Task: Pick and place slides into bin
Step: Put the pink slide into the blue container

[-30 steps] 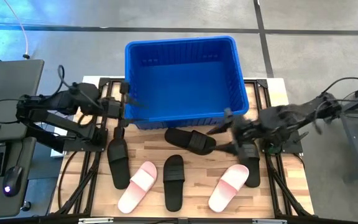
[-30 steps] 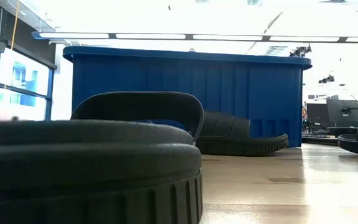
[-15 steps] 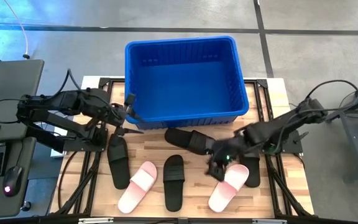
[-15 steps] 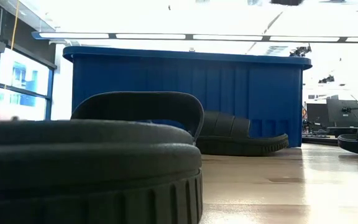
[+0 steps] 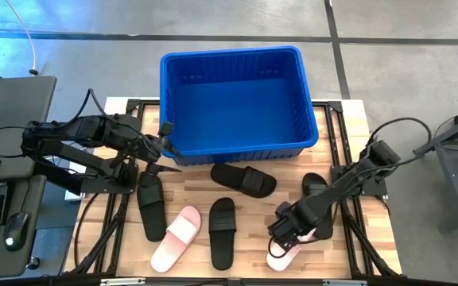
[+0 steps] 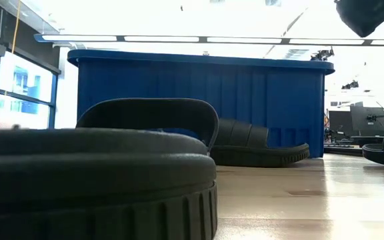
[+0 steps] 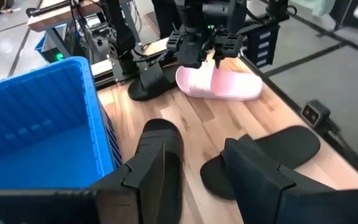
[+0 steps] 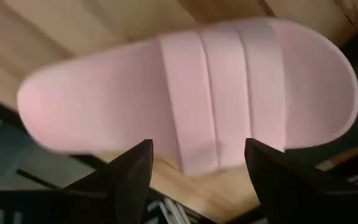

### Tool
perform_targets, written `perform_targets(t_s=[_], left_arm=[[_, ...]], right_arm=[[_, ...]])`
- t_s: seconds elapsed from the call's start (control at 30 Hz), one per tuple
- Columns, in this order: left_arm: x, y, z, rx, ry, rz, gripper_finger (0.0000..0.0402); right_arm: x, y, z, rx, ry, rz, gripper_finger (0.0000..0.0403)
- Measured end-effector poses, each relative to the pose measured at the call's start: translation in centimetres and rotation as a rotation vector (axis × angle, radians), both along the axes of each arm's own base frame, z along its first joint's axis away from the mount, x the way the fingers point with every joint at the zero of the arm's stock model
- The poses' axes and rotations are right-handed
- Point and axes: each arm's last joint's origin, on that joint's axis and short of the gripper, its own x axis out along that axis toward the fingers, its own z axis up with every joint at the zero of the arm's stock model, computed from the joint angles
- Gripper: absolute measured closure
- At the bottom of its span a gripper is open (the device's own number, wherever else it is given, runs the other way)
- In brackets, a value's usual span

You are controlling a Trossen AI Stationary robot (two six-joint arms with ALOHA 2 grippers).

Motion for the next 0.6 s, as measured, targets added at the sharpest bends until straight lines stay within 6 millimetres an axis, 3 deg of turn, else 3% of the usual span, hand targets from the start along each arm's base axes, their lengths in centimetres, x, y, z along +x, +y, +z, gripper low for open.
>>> perform_targets(t_s=[0.33,0.6], left_arm=[[-0.3,0.2,-0.6,0.031,0.067,0.043,0.0245],[-0.3,0.2,-0.6,0.011,0.069,0.054,0.0245]], right_arm=[[1.0,0.4,-0.8,-0.152,0.062,0.005,0.0160],[1.1,0.8,-1.8,-0.167,0.108,0.003,0.0160]])
